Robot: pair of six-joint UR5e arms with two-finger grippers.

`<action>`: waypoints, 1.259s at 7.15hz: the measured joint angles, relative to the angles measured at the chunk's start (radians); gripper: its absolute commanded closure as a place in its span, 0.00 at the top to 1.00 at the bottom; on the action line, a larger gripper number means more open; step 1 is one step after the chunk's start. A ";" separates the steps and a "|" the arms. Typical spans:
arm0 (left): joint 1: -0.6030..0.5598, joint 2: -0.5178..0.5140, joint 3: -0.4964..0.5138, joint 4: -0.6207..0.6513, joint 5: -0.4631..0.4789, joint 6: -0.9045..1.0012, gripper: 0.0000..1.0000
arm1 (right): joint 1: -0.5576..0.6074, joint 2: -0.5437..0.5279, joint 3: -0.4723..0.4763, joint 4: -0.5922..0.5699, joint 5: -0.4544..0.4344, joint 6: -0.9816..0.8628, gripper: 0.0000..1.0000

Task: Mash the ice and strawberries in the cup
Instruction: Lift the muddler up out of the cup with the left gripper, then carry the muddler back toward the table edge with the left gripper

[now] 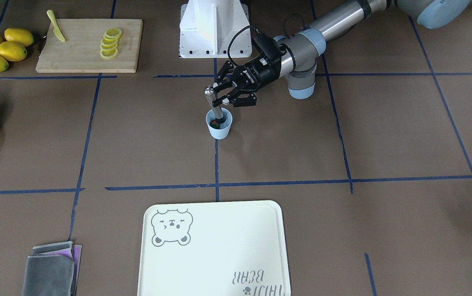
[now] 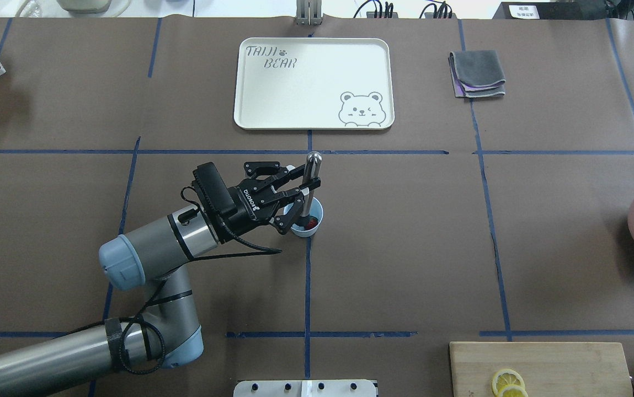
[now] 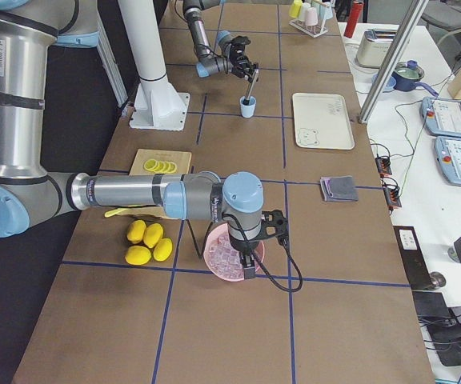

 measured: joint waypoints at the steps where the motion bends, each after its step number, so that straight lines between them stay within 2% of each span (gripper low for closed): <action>1: -0.014 -0.001 -0.039 0.031 -0.001 -0.016 0.00 | 0.000 0.000 0.000 0.000 0.000 0.000 1.00; 2: -0.024 0.002 -0.104 0.119 -0.001 -0.041 0.00 | 0.000 0.000 0.000 0.000 0.000 -0.001 1.00; 5: -0.047 0.045 -0.297 0.499 0.005 -0.107 0.00 | 0.000 0.001 0.001 0.000 0.000 -0.001 1.00; 7: -0.064 0.101 -0.456 0.877 0.017 -0.163 0.00 | 0.000 0.001 0.001 0.000 0.000 -0.001 1.00; 9: -0.096 0.117 -0.646 1.344 -0.007 -0.170 0.00 | 0.000 0.001 0.001 0.000 0.000 -0.001 1.00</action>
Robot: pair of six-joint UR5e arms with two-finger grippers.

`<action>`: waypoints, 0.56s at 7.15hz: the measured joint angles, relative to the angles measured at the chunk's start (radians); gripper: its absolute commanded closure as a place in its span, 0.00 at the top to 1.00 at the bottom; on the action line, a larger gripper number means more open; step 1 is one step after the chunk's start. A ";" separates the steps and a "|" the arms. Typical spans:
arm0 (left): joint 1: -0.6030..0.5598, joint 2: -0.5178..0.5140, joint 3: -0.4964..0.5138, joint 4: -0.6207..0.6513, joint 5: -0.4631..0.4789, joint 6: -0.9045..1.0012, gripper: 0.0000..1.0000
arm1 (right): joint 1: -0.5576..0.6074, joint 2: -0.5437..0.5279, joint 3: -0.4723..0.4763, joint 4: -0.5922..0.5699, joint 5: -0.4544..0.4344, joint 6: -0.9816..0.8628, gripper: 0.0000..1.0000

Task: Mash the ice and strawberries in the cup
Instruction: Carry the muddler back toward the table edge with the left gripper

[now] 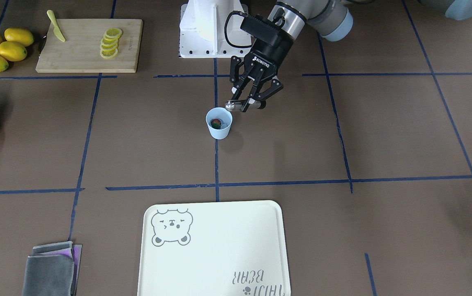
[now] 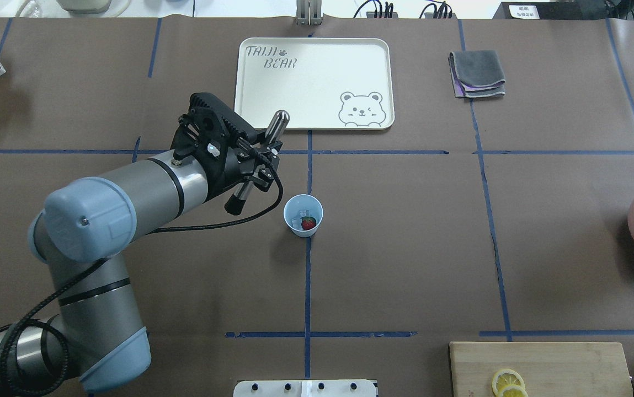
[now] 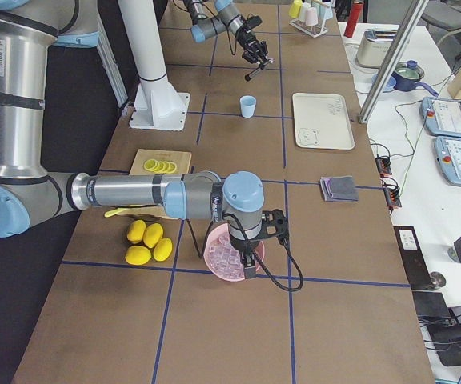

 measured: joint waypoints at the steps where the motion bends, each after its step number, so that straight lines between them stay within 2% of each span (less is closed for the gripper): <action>1: -0.046 0.001 -0.061 0.204 -0.078 0.017 0.00 | 0.000 0.000 -0.001 0.000 0.000 0.000 1.00; 3: -0.196 -0.001 -0.116 0.574 -0.299 0.126 0.00 | 0.000 0.000 -0.003 0.000 0.001 0.000 1.00; 4: -0.278 -0.001 -0.111 0.708 -0.373 0.217 0.00 | -0.001 0.000 -0.004 0.000 0.002 0.001 1.00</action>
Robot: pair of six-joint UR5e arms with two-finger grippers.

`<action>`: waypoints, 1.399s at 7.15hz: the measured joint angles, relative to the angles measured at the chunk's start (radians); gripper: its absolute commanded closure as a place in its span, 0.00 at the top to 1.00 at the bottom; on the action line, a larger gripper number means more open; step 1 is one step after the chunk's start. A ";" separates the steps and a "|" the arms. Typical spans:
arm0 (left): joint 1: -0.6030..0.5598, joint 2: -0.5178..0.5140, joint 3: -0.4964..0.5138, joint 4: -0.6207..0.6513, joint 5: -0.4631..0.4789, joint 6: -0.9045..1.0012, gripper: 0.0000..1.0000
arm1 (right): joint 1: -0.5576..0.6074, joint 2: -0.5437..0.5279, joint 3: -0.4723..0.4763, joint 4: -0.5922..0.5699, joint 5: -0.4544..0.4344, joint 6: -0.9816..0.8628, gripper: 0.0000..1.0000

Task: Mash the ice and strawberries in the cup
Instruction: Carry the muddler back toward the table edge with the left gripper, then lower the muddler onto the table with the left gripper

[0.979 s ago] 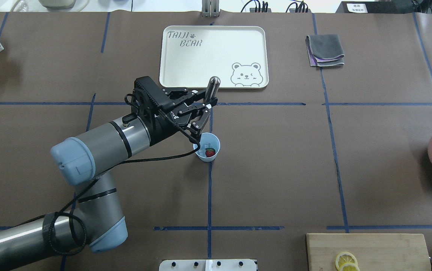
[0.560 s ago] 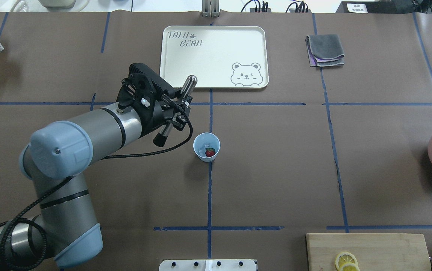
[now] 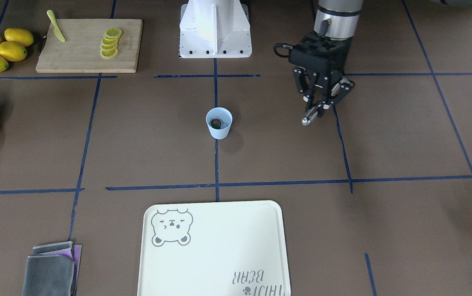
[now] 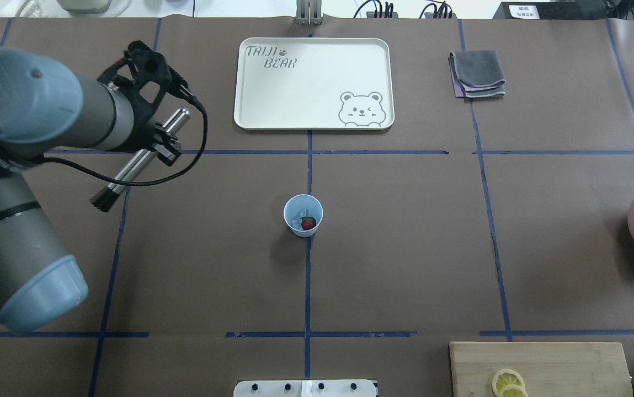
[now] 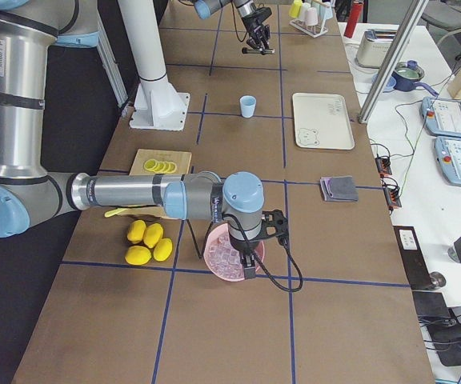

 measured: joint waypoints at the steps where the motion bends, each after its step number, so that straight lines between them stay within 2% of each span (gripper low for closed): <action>1: -0.092 0.001 0.022 0.114 -0.069 0.152 0.00 | 0.000 0.001 -0.002 0.000 0.003 0.000 1.00; 2: -0.168 0.010 0.046 0.181 -0.113 0.286 0.00 | -0.001 0.001 -0.003 0.000 0.006 0.000 1.00; 3: -0.231 0.027 0.077 0.210 -0.144 0.332 0.02 | -0.001 0.001 -0.004 0.000 0.008 0.000 1.00; 4: -0.279 0.049 0.117 0.219 -0.170 0.272 0.04 | -0.001 0.001 -0.005 0.000 0.008 0.001 1.00; 6: -0.321 0.146 0.183 0.161 -0.191 -0.019 0.03 | -0.002 0.002 -0.006 0.000 0.010 0.002 1.00; 8: -0.329 0.313 0.247 -0.087 -0.238 -0.150 0.02 | -0.003 0.003 -0.006 0.000 0.009 0.003 1.00; 10: -0.329 0.413 0.362 -0.344 -0.263 -0.210 0.02 | -0.004 0.003 -0.006 0.000 0.008 0.003 1.00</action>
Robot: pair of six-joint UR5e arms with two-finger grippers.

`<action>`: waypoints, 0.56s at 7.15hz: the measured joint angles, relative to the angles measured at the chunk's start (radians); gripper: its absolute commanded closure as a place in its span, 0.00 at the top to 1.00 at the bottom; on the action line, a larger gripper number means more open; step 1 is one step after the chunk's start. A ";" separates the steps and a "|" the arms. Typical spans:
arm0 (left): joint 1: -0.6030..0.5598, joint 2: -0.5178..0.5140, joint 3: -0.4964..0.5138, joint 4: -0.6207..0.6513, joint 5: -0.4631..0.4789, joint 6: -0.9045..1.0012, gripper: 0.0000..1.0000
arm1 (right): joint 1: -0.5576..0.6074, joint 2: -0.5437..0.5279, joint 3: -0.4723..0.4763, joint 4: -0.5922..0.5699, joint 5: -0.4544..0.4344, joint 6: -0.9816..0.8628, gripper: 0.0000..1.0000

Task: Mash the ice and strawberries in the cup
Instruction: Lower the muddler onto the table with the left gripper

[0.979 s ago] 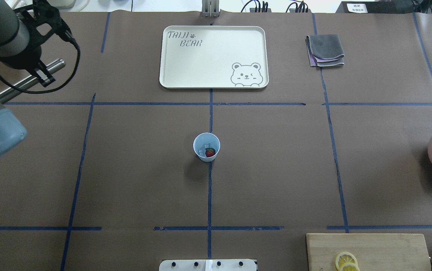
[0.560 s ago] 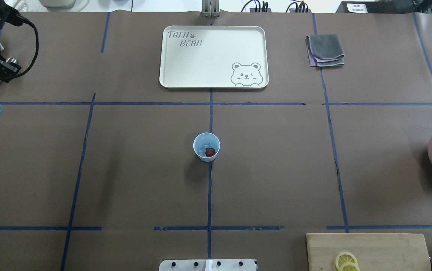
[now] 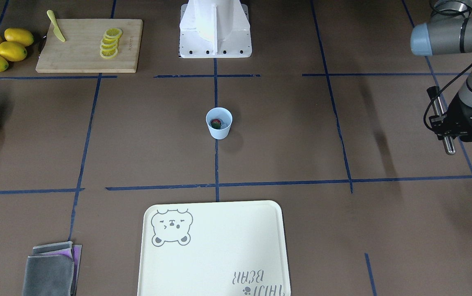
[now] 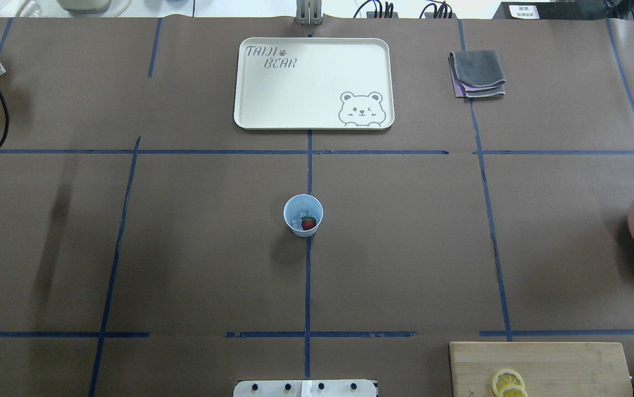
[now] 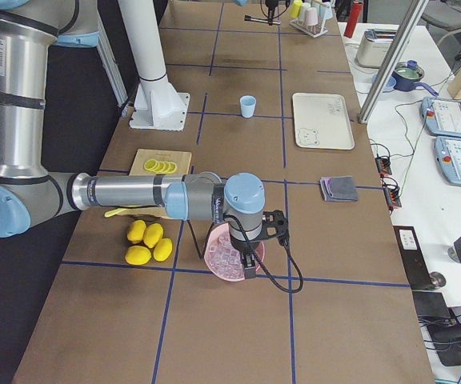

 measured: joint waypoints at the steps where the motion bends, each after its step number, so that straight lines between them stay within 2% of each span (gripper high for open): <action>1: 0.001 0.023 0.079 -0.118 -0.003 -0.014 0.02 | 0.000 0.000 0.000 0.000 -0.001 0.000 1.00; 3: 0.001 0.035 0.224 -0.311 -0.040 -0.024 0.03 | 0.000 0.005 0.001 0.000 -0.003 0.000 1.00; 4: 0.001 0.037 0.261 -0.356 -0.080 -0.025 0.03 | 0.000 0.006 0.001 0.000 -0.004 0.000 1.00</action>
